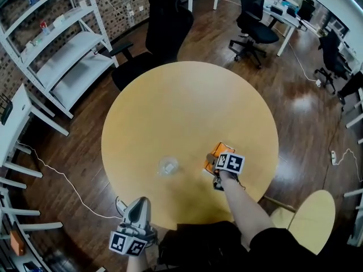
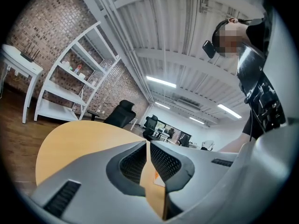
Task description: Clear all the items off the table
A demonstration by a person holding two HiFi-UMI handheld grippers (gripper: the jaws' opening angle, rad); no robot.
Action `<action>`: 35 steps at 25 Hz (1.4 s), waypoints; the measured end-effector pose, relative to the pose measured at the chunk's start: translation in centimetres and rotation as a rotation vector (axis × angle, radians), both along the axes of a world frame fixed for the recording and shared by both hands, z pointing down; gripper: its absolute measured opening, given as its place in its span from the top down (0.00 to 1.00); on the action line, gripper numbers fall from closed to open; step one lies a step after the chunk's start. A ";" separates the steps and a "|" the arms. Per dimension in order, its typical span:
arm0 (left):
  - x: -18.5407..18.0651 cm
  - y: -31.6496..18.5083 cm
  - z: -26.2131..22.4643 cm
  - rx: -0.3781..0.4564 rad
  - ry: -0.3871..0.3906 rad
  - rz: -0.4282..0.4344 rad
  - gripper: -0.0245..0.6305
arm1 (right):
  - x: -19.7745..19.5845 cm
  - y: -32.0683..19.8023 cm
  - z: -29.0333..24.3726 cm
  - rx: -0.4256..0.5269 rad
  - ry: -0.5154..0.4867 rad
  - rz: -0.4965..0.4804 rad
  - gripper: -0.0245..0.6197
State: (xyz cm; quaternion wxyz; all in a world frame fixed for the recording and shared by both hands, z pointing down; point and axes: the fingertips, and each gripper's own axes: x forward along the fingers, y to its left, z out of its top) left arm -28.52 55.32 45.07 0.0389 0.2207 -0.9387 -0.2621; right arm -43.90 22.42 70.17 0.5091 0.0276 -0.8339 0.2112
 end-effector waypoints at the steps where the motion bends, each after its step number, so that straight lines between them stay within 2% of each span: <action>1: 0.0 -0.1 0.1 0.003 -0.001 0.006 0.93 | 0.5 0.0 -0.1 -0.018 -0.004 -0.022 0.20; 4: -0.7 -1.0 -0.1 0.002 -0.022 0.041 0.93 | 2.4 -0.9 -0.3 -0.047 -0.013 -0.046 0.26; 12: -2.4 -5.7 -1.0 -0.037 -0.062 0.195 0.93 | 4.7 -3.8 -1.8 -0.094 -0.103 0.025 0.28; 19: -4.1 -11.9 -0.7 -0.100 -0.056 0.395 0.93 | 6.1 -5.6 -5.8 -0.119 -0.237 0.087 0.28; 23: -3.8 -18.5 -2.5 -0.096 -0.112 0.481 0.93 | 7.7 -10.7 -10.2 -0.112 -0.361 0.125 0.28; 28: -3.4 -25.4 -4.5 -0.105 -0.162 0.517 0.93 | 10.8 -17.5 -16.8 -0.062 -0.506 0.137 0.28; 32: -1.4 -31.8 -6.2 -0.093 -0.201 0.535 0.93 | 14.4 -24.6 -20.5 0.026 -0.575 0.151 0.28; 35: 0.2 -36.0 -7.0 -0.088 -0.228 0.568 0.93 | 16.7 -29.1 -21.7 0.052 -0.607 0.185 0.28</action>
